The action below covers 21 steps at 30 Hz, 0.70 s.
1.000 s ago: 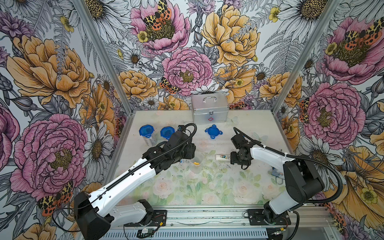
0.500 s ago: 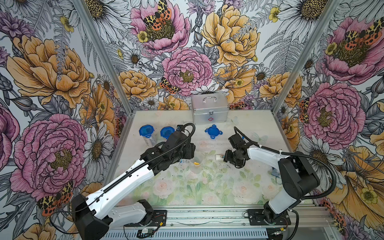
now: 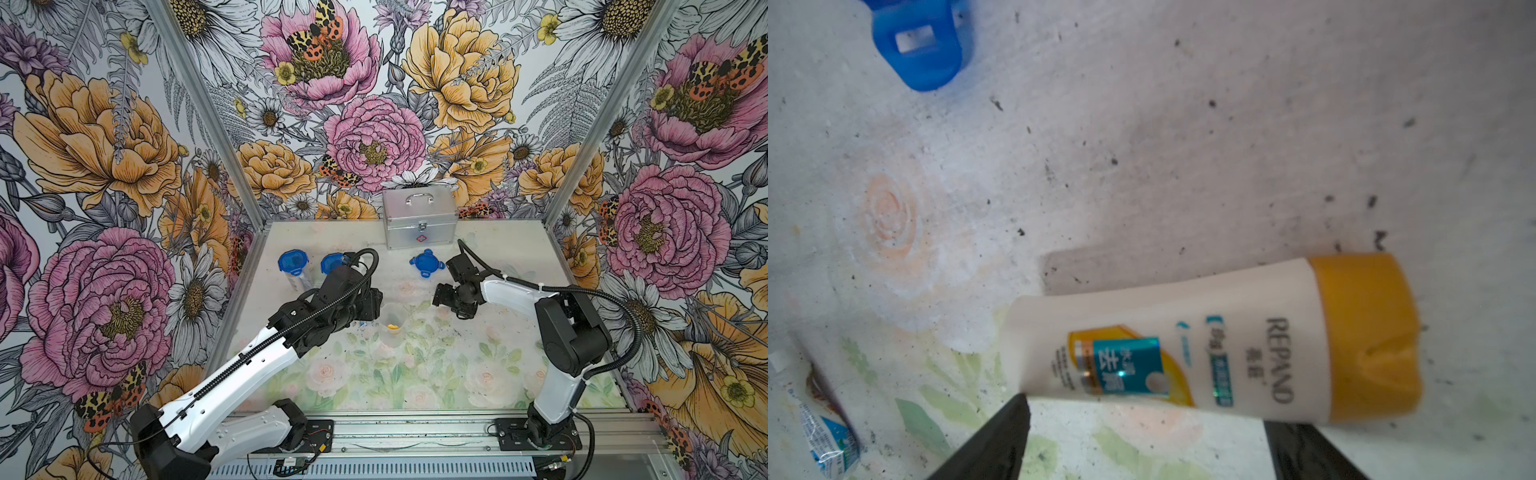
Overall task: Pack away toiletry kits
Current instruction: Adjust the toiletry item at the center of the board, then pick up the toiletry item from the center of the board.
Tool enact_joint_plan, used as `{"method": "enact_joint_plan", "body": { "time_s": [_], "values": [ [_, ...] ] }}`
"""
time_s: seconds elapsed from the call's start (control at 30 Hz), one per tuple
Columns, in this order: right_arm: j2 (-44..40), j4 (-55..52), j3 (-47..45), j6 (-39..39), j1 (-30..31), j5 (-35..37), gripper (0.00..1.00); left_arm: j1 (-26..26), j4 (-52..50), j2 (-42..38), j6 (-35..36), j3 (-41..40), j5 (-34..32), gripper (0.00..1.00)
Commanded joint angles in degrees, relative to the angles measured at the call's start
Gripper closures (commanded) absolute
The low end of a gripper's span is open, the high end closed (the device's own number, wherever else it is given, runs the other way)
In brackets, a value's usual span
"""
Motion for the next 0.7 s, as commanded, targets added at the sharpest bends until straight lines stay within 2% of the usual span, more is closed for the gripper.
{"method": "enact_joint_plan", "body": {
  "time_s": [0.0,0.23,0.67],
  "values": [
    [3.26,-0.21,2.25,1.45,0.03,3.32,0.11,0.78,-0.12,-0.97,0.65,-0.47,1.08,0.36],
    [9.30,-5.46,10.18,-1.41,-0.06,6.96,0.14,1.00,-0.10,-0.64,0.92,-0.21,0.77,0.36],
    [11.04,-11.02,9.67,-10.04,2.99,11.66,0.44,4.62,-0.11,-2.28,1.00,-1.35,3.10,0.36]
  ]
}}
